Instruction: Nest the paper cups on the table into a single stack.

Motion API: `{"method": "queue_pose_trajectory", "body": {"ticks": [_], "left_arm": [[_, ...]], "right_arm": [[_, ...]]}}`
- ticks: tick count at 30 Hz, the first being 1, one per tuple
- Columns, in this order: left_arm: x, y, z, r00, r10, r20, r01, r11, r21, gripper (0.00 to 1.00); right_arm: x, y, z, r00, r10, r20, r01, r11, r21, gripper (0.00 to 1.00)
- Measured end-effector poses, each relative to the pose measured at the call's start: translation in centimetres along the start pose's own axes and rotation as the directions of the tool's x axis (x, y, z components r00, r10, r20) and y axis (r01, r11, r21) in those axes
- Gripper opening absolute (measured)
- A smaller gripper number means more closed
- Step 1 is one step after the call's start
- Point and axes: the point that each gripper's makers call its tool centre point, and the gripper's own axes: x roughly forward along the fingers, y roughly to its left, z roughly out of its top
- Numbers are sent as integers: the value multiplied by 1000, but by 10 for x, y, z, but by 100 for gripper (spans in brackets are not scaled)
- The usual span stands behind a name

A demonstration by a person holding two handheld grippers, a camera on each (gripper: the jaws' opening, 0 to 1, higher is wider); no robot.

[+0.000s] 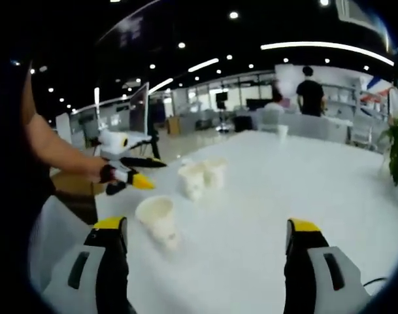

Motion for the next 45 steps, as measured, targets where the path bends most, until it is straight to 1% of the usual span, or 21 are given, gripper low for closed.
{"method": "queue_pose_trajectory", "body": {"ticks": [6,8,11,14,17,23,28,36,38,41,45], "left_arm": [[13,-1,2,1000,-6,-2,6,1000,-5,90],[17,-1,1,1000,-11,-9,11,1000,7,89],[23,3,-3,1000,-3,-21,4,999,32,89],[27,6,-5,1000,0,-25,1,1000,24,87],[32,8,-5,999,-1,-34,3,999,39,86],[38,10,-5,999,-11,-37,12,999,39,83],[44,9,-7,999,-24,-45,26,999,42,79],[59,7,-2,998,-36,-43,39,997,64,69],[63,6,-2,999,-31,-45,34,997,73,68],[67,6,-2,998,-30,-47,33,997,71,63],[72,13,-5,998,-1,-63,5,998,61,59]], "right_arm": [[-2,-2,2,1000,-7,10,7,1000,10,100],[-2,-3,1,1000,-8,9,7,1000,12,100],[-3,-2,-1,1000,-7,5,7,1000,16,100],[-3,-1,-3,1000,-8,4,8,1000,23,100],[-3,0,-6,1000,-7,0,7,1000,28,100],[-3,0,-9,1000,-8,-6,9,999,35,100],[-2,0,-12,1000,-9,-11,9,999,40,100],[-1,1,-13,1000,-6,-15,7,999,48,99],[0,2,-14,1000,-5,-16,6,999,50,99],[0,4,-17,1000,-2,-21,3,998,56,99],[-1,4,-19,1000,-1,-26,2,998,59,99]]}}
